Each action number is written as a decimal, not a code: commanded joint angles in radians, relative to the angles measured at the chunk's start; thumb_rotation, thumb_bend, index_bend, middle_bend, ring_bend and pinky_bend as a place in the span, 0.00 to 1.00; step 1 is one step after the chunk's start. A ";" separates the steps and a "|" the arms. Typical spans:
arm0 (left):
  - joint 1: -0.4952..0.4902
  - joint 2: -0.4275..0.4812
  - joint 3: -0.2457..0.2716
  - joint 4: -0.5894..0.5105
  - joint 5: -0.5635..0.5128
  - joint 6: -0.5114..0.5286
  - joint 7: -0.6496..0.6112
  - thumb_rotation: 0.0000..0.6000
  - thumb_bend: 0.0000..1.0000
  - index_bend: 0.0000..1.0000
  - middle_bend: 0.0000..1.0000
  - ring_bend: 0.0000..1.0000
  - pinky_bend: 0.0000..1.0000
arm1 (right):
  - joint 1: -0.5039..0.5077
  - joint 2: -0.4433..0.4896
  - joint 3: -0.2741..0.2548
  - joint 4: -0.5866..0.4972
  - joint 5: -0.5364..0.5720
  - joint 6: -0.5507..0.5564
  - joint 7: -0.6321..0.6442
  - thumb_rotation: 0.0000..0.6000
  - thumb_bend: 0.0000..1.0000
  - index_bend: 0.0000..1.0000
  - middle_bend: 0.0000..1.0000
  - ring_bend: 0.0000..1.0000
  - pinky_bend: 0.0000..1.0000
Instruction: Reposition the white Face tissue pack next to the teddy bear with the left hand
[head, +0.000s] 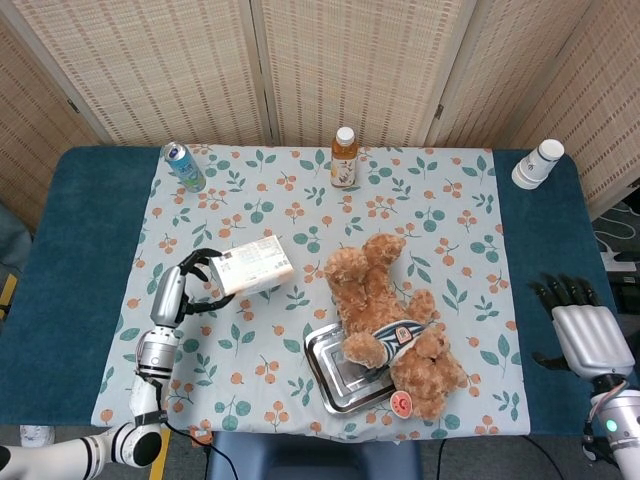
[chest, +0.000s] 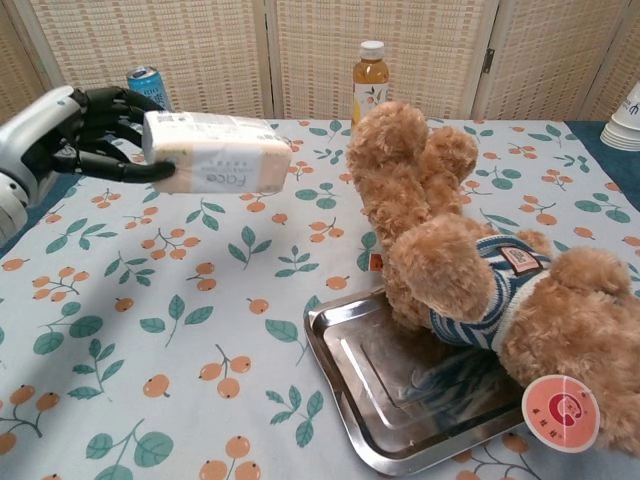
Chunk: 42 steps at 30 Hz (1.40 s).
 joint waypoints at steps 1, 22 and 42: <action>0.016 -0.050 0.000 0.074 0.029 -0.031 -0.050 1.00 0.18 0.47 0.58 0.42 0.47 | 0.000 -0.002 0.000 0.000 0.001 0.002 -0.003 1.00 0.12 0.13 0.05 0.00 0.00; -0.002 -0.235 -0.073 0.295 0.073 -0.109 -0.167 1.00 0.18 0.46 0.57 0.41 0.47 | 0.001 -0.011 0.000 0.009 0.005 0.011 -0.002 1.00 0.12 0.13 0.05 0.00 0.00; -0.017 -0.315 -0.081 0.528 0.127 -0.144 -0.249 1.00 0.18 0.44 0.54 0.37 0.44 | 0.000 -0.017 -0.005 0.017 0.017 0.009 -0.011 1.00 0.12 0.13 0.04 0.00 0.00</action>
